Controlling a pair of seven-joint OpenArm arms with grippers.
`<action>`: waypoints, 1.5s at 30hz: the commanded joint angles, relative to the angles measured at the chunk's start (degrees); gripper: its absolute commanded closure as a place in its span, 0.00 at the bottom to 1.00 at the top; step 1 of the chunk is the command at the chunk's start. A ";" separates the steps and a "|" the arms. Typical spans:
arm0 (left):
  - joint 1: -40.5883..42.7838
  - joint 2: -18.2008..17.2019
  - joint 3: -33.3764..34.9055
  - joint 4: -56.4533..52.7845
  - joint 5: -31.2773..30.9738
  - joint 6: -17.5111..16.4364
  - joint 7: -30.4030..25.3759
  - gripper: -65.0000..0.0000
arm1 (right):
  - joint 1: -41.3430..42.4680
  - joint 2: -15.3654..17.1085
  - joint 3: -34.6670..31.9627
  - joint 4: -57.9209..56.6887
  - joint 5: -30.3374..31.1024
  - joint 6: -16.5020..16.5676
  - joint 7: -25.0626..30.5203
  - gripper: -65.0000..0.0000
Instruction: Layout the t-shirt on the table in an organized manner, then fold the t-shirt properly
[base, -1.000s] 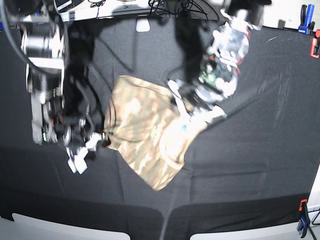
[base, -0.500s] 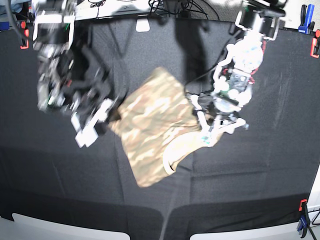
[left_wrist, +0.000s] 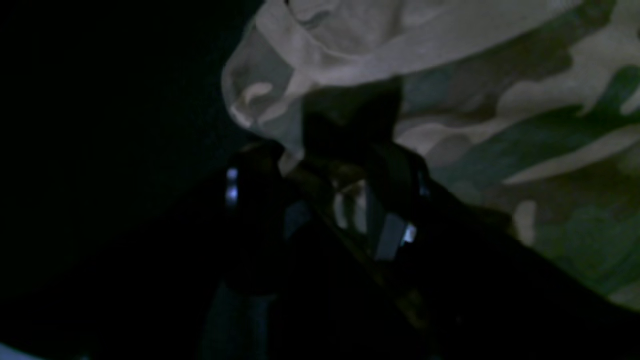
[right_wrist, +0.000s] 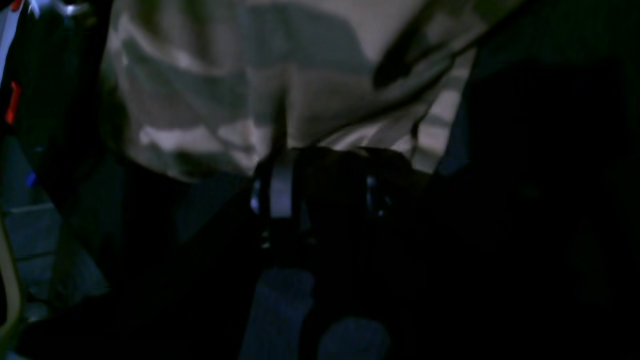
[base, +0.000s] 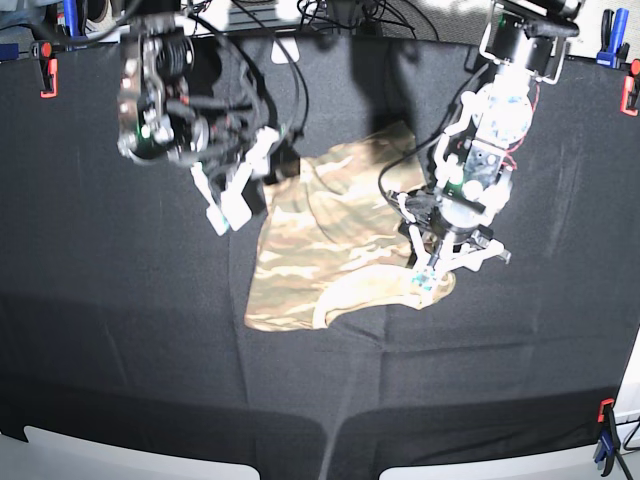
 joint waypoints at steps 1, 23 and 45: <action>-2.03 -0.81 -0.28 1.07 0.28 0.70 -0.50 0.56 | 0.28 0.35 0.11 2.12 -0.13 0.73 0.83 0.75; 11.06 -19.78 -8.24 28.65 -28.65 0.50 -3.58 0.56 | -5.51 2.60 31.47 9.94 16.11 0.73 -5.75 0.75; 49.00 -16.02 -37.83 42.53 -33.16 -1.27 -0.94 0.56 | -39.98 4.98 37.33 33.57 20.52 0.73 -9.57 0.75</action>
